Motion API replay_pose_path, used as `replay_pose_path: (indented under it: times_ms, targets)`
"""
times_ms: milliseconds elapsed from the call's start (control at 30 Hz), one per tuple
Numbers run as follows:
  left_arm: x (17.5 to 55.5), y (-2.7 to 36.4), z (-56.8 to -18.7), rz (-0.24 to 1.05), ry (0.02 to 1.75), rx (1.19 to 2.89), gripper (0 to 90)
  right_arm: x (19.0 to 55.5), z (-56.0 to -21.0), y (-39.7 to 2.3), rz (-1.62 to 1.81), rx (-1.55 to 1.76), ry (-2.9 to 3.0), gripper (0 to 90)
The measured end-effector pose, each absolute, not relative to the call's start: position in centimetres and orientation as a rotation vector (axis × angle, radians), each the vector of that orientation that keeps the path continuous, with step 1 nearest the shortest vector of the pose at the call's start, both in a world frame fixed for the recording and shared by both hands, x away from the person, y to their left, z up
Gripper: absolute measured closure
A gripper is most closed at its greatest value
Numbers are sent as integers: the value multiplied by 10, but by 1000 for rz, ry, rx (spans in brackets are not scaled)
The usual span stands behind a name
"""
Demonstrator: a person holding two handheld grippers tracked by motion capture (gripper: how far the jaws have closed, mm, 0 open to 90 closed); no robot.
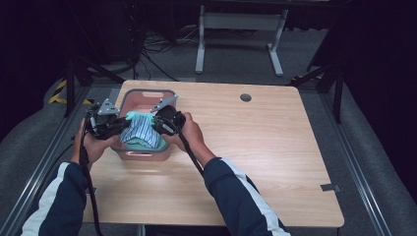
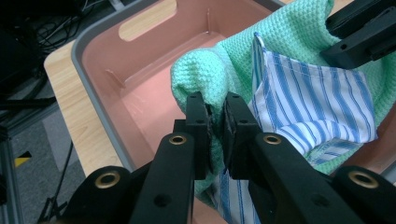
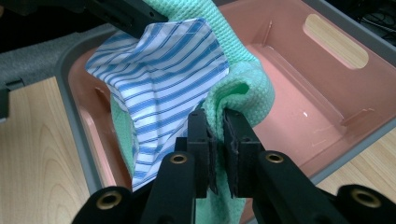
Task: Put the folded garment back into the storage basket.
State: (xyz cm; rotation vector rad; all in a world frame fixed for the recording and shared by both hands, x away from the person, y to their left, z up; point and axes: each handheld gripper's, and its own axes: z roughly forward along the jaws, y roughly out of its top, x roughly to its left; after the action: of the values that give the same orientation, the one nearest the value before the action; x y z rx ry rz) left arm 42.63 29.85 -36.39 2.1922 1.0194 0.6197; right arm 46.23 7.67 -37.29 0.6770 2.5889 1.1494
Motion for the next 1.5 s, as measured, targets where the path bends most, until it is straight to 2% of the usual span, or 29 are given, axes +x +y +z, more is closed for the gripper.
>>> replay_pose_path:
  times_ms: [333,400,500,1100,1500]
  targets:
    - [426,295,-370,636,1029,2236,798,463,-381,77,1108,680,2602,801]
    - [425,295,-369,655,1038,2224,737,463,-382,76,1090,683,2594,782]
    - [423,294,-366,673,1034,2204,694,463,-383,74,1096,693,2589,759]
    - [409,287,-352,684,988,2152,645,459,-377,68,1111,676,2571,689]
    - [395,282,-346,711,990,2096,487,453,-360,52,1062,648,2531,481]
